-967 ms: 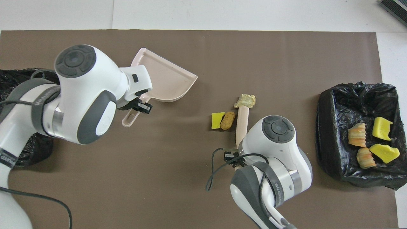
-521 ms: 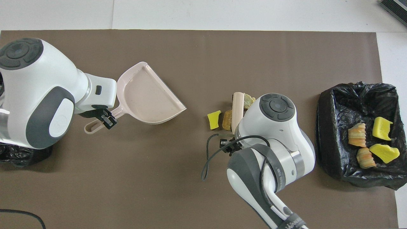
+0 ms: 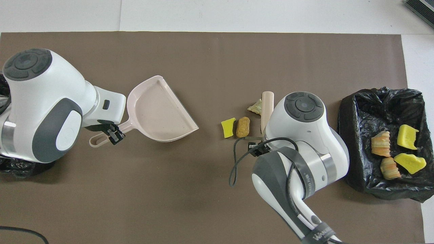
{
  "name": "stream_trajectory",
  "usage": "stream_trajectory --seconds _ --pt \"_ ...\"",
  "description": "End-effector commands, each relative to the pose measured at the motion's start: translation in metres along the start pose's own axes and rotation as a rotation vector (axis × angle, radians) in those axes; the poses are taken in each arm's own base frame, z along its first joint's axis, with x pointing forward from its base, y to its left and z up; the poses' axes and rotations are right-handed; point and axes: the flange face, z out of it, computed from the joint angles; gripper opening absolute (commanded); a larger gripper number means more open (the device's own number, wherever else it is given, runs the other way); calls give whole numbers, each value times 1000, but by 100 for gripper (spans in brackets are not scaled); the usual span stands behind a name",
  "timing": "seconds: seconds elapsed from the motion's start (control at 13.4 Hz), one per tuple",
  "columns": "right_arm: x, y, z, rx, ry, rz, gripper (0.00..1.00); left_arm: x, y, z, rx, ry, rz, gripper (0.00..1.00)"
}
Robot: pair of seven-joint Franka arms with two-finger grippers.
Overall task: Sweep and dump trash in bin
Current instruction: 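Lower the dustpan with the left gripper while the right gripper brushes trash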
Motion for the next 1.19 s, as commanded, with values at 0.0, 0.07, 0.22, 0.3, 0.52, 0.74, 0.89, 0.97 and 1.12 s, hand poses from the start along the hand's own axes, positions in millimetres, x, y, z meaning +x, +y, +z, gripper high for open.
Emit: stream_trajectory --seconds 0.0,0.07,0.22,0.3,0.52,0.74,0.89,0.97,1.12 --pt "2 -5 22 -24 23 -58 0 -10 12 11 17 -6 32 0" --pt "0 -10 27 -29 16 -80 0 -10 14 26 13 -8 24 0" --pt "-4 -20 37 -37 2 -103 0 -4 17 40 49 20 -1 0" --pt "-5 -28 46 -38 6 -121 0 -3 18 44 43 24 -15 0" --pt "-7 -49 55 -25 9 -139 0 11 36 61 35 12 3 0" --pt "-20 -82 53 7 7 -172 0 23 49 68 34 7 25 0" --pt "-25 -100 53 52 4 -161 0 22 53 73 31 4 19 0" --pt "-27 -107 51 66 4 -156 0 21 52 73 28 5 15 0" --pt "-33 -135 52 90 -6 -176 0 22 54 83 7 11 -10 0"
